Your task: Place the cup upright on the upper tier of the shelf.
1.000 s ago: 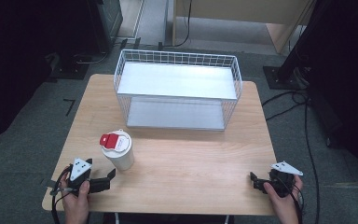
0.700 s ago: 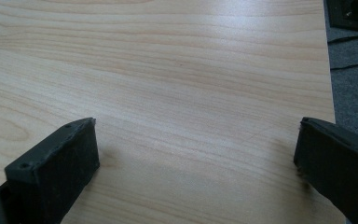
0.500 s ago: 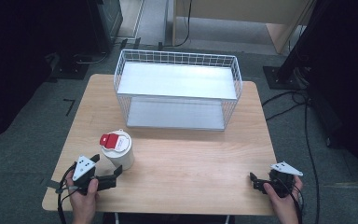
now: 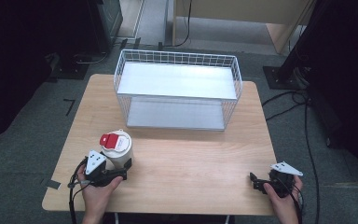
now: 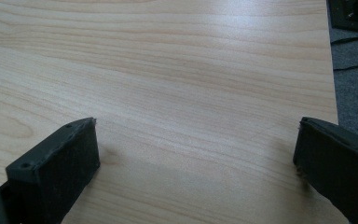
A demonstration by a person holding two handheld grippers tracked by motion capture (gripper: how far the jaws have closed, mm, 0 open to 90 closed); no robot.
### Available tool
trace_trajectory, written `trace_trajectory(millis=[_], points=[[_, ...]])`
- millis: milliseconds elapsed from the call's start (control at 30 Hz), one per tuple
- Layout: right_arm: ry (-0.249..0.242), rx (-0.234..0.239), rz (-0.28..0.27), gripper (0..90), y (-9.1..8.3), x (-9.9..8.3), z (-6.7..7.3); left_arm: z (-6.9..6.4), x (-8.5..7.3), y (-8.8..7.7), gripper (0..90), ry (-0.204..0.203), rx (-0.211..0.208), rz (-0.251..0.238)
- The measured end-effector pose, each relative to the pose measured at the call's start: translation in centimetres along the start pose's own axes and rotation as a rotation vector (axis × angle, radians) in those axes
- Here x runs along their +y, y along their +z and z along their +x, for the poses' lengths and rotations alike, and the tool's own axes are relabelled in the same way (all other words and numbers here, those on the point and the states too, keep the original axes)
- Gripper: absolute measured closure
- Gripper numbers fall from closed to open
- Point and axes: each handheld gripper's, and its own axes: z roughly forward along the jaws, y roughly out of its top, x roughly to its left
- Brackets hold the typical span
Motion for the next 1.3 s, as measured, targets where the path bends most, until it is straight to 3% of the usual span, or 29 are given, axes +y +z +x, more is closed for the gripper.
trace_trajectory(millis=[200, 333, 467, 567, 633, 967, 1300], points=[[0.000, 0.002, 0.000, 0.0, 0.0, 0.0, 0.0, -0.4, 0.2, 0.8, 0.1, -0.035, 0.036, -0.035], [-0.002, 0.003, 0.000, 0.0, 0.0, 0.0, 0.0, -1.1, 0.3, 0.9, 6.0, -0.035, 0.111, -0.078], [-0.003, 0.006, 0.000, 0.0, 0.0, 0.0, 0.0, -1.2, 0.2, 1.1, 7.6, -0.048, 0.125, -0.094], [-0.003, 0.007, -0.001, 0.1, 0.0, 0.0, 0.1, -1.5, 0.2, 1.2, 7.7, -0.040, 0.146, -0.100], [-0.005, 0.007, -0.001, 0.2, 0.0, 0.0, 0.1, -1.8, 0.1, 1.2, 8.9, -0.014, 0.174, -0.115], [-0.008, 0.009, -0.002, 0.2, 0.0, 0.0, 0.1, -1.6, -0.1, 1.0, 11.7, 0.014, 0.141, -0.146], [-0.009, 0.009, -0.003, 0.2, 0.0, 0.0, 0.1, -2.9, 1.4, 0.4, 12.0, 0.064, 0.113, -0.209]])
